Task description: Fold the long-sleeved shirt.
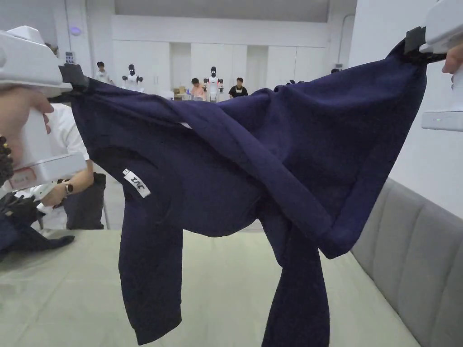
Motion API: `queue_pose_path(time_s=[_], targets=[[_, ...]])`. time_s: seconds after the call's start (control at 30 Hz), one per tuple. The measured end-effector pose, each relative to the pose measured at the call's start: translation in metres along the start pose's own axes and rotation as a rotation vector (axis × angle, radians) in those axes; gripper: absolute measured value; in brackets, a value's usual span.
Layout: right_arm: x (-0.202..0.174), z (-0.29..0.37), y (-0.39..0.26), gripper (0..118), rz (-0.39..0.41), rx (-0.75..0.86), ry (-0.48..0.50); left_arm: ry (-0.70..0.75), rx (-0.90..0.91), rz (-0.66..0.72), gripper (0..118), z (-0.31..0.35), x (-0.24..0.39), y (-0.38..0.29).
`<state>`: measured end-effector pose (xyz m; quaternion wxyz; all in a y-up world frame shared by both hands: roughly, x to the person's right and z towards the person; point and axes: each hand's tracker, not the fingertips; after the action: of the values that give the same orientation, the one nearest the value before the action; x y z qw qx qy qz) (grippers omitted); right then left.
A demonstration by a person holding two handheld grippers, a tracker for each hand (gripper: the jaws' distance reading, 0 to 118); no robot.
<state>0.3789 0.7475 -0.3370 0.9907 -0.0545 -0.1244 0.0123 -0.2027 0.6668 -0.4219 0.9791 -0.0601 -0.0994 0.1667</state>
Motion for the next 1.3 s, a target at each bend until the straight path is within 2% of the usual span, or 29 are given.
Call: queue_pose_path(time_s=[0.13, 0.3, 0.47, 0.63, 0.73, 0.9, 1.0, 1.07, 1.17, 1.2, 1.27, 1.3], targets=[[0.003, -0.006, 0.006, 4, 0.008, 0.020, -0.031, -0.013, 0.033, -0.036, 8, -0.012, 0.026, 0.021], [0.013, -0.015, -0.037, 4, -0.021, -0.002, -0.036, -0.018, 0.001, -0.060, 8, -0.023, 0.032, -0.007], [0.010, -0.040, -0.134, 4, -0.043, -0.118, -0.012, 0.007, -0.136, -0.079, 8, -0.046, 0.004, -0.094], [-0.001, -0.094, -0.267, 4, -0.041, -0.355, 0.016, 0.037, -0.299, -0.024, 8, -0.070, -0.043, -0.211], [-0.007, -0.100, -0.327, 4, -0.050, -0.444, 0.032, 0.037, -0.377, -0.038, 8, -0.067, -0.060, -0.260], [-0.007, -0.064, -0.363, 4, -0.061, -0.430, 0.047, 0.040, -0.388, -0.044, 8, -0.019, -0.076, -0.295], [0.003, -0.008, -0.379, 4, -0.044, -0.389, 0.073, 0.026, -0.367, -0.049, 8, 0.040, -0.082, -0.312], [0.004, 0.043, -0.400, 4, -0.033, -0.412, 0.075, 0.047, -0.396, -0.109, 8, 0.083, -0.084, -0.332], [0.011, 0.106, -0.453, 4, -0.007, -0.529, 0.121, 0.059, -0.504, -0.134, 8, 0.146, -0.092, -0.380], [0.014, 0.120, -0.477, 4, 0.022, -0.613, 0.141, 0.063, -0.552, -0.134, 8, 0.164, -0.096, -0.401], [0.013, 0.137, -0.522, 4, 0.081, -0.779, 0.122, 0.077, -0.693, -0.136, 8, 0.188, -0.101, -0.440], [0.011, 0.141, -0.549, 4, 0.130, -0.872, 0.160, 0.070, -0.748, -0.148, 8, 0.197, -0.103, -0.462]])
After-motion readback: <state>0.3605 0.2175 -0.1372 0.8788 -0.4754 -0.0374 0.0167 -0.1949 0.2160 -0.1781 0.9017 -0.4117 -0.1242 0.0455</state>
